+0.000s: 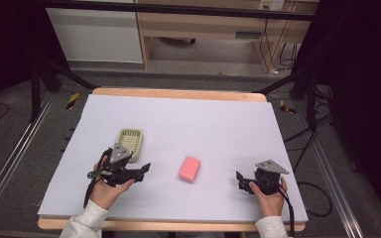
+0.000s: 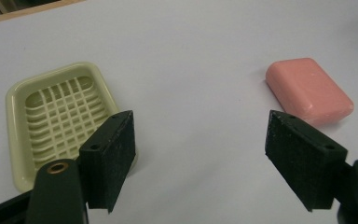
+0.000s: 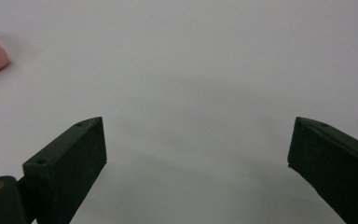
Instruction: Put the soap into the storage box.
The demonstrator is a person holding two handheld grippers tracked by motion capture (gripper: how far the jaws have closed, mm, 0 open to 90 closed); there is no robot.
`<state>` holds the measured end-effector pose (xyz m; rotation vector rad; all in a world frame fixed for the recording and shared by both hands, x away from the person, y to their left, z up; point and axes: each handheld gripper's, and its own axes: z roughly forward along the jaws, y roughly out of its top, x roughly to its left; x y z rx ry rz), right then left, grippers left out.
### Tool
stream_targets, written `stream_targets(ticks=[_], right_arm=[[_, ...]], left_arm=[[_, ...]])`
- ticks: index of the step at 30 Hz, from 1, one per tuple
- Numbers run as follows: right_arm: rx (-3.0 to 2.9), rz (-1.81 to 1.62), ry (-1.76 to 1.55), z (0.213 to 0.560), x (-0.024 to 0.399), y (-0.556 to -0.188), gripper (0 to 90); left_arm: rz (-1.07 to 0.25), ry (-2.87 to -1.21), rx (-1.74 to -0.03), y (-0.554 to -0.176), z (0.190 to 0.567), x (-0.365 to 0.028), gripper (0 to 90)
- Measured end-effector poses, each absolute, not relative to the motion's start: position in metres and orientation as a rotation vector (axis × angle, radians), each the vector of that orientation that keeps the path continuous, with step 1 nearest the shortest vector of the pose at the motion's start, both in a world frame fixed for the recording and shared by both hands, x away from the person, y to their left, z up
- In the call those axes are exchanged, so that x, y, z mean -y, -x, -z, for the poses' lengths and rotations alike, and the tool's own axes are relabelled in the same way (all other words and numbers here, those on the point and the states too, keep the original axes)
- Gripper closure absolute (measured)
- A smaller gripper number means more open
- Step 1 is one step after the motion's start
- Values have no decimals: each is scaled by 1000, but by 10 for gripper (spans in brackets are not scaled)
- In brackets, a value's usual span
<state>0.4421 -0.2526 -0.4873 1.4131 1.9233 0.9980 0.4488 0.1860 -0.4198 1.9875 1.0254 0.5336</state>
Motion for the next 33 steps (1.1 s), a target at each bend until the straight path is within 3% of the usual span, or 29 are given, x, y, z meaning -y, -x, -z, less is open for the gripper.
stream_targets(ticks=[33], right_arm=[[-1917, -1006, -1415, 487, 254, -442, 47]], left_arm=[[-460, -2024, -961, -463, 410, -123, 237]])
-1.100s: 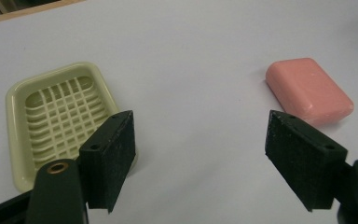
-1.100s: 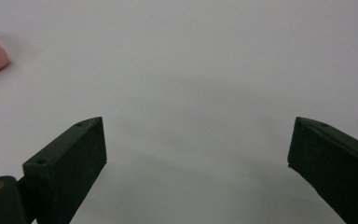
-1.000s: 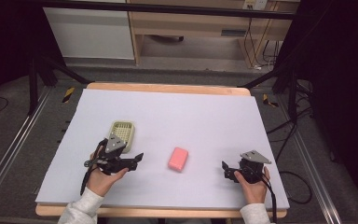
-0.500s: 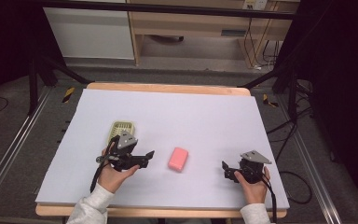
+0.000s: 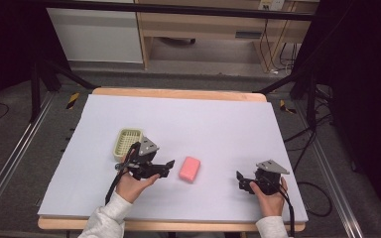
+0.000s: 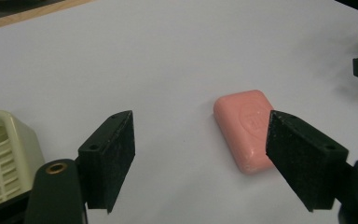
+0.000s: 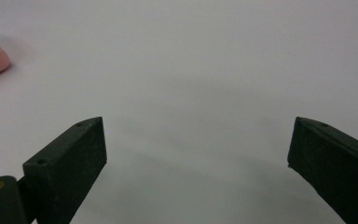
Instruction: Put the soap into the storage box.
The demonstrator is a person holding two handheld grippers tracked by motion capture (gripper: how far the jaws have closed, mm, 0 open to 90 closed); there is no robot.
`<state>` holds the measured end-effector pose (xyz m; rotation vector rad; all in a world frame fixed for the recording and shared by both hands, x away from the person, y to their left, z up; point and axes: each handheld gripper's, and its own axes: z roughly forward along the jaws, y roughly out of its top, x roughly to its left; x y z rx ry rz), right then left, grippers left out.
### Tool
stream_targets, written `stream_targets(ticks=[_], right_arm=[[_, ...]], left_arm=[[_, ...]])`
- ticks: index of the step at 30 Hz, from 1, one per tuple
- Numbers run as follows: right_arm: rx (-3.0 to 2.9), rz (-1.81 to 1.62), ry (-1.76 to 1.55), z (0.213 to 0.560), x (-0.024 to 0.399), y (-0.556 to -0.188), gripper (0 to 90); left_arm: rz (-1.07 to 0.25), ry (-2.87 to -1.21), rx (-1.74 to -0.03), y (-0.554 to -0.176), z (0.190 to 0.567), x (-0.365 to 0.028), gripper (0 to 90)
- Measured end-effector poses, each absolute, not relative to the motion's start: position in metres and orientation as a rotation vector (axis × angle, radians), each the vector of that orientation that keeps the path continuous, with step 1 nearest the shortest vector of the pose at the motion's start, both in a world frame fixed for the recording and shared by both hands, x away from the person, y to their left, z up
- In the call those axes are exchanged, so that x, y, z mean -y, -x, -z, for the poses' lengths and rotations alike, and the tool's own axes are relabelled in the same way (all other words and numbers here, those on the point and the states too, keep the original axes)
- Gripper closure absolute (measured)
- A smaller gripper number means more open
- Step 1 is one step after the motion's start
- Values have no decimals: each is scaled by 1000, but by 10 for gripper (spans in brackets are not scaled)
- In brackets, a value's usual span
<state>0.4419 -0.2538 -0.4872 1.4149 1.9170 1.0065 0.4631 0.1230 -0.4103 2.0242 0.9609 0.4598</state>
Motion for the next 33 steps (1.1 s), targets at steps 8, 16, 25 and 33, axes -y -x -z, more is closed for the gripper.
stream_targets(ticks=[8, 16, 25, 33], right_arm=[[-1920, -1007, -1415, 487, 254, -442, 48], [-1920, -1005, -1416, 487, 254, -442, 50], [-1919, -1004, -1416, 487, 254, -442, 52], [-1917, -1005, -1415, 487, 254, -442, 52]], left_arm=[[-451, -2045, -954, -467, 411, -112, 238], [-440, -2054, -955, -469, 413, -100, 236], [-438, -2074, -948, -471, 417, -89, 235], [-435, -2094, -944, -474, 422, -80, 232]])
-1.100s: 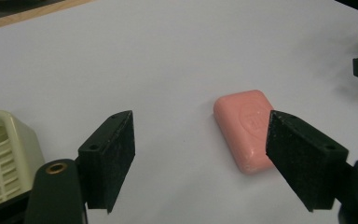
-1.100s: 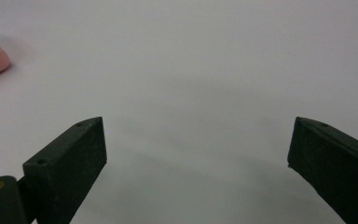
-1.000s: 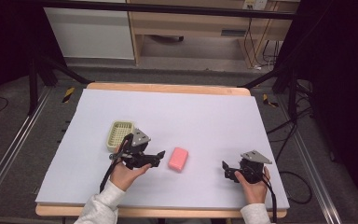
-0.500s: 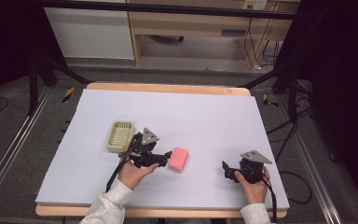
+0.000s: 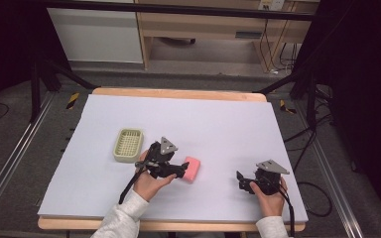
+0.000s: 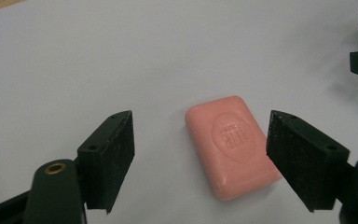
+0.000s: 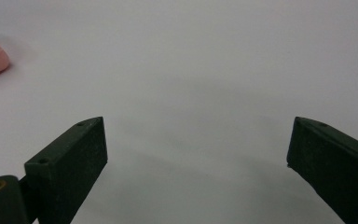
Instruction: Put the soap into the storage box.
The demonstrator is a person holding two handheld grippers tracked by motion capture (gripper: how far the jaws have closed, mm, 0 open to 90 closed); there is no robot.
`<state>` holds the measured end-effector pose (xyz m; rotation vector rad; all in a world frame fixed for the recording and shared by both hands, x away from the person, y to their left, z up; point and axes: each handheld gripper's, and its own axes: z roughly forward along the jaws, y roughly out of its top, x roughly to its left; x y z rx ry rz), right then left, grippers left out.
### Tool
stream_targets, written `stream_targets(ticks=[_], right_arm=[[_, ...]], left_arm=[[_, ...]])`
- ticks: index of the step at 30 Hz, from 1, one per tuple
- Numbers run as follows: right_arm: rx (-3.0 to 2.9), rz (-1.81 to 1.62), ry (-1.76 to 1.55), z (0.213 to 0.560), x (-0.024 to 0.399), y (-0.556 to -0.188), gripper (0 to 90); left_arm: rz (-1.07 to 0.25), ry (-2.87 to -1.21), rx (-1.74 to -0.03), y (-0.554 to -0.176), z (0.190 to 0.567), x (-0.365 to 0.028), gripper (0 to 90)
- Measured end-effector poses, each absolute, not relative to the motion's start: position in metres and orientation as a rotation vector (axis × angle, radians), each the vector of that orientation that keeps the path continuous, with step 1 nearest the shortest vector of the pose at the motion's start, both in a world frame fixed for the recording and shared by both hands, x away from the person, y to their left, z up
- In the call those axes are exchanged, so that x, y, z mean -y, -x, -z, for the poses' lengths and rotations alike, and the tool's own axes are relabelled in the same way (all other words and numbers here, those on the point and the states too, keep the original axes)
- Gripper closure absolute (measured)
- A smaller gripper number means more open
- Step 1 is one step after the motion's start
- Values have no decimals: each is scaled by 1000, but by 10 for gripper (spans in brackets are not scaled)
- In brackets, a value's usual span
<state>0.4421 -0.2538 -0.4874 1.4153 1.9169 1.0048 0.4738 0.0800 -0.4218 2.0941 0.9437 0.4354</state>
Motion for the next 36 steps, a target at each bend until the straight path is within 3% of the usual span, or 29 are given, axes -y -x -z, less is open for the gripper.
stream_targets(ticks=[36], right_arm=[[-1918, -1009, -1420, 487, 254, -442, 58]], left_arm=[[-373, -2197, -968, -486, 443, -46, 186]])
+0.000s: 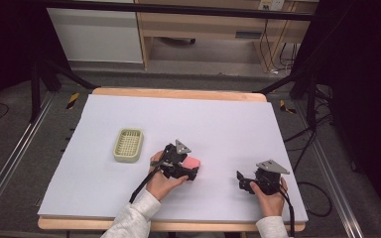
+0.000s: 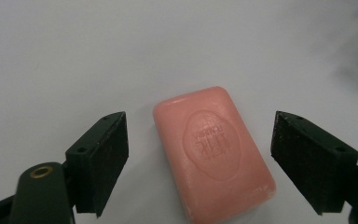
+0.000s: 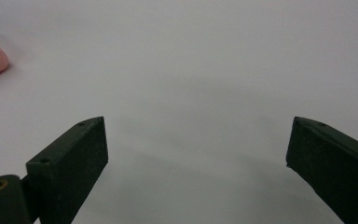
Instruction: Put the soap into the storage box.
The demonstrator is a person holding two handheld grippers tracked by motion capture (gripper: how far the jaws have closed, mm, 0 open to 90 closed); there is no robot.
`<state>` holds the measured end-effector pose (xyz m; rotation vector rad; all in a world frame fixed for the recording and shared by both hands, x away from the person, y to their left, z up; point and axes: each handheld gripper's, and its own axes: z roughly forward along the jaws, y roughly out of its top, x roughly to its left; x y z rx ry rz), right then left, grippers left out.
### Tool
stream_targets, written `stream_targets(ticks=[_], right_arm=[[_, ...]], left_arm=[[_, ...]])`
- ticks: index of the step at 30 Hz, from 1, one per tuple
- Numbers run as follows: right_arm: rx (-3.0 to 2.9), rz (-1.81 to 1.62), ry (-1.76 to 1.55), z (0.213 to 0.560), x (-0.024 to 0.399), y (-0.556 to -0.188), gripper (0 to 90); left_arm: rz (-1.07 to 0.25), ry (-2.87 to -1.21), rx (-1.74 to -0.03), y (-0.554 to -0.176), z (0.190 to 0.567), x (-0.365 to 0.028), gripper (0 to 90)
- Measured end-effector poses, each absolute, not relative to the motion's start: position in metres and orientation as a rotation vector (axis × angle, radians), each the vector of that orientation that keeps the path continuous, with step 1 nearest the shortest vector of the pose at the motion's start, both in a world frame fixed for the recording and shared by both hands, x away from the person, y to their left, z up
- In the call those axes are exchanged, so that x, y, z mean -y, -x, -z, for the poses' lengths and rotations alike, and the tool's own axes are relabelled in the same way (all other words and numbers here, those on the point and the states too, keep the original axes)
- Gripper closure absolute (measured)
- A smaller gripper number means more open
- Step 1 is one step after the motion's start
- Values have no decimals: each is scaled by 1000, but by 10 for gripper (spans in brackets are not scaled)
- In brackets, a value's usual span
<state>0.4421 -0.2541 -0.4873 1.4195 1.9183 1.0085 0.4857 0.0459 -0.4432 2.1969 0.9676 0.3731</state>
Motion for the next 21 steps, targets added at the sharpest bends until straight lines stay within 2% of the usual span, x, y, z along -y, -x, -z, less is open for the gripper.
stream_targets(ticks=[21], right_arm=[[-1921, -1004, -1414, 488, 254, -443, 65]], left_arm=[[-343, -2250, -1002, -491, 457, -32, 200]])
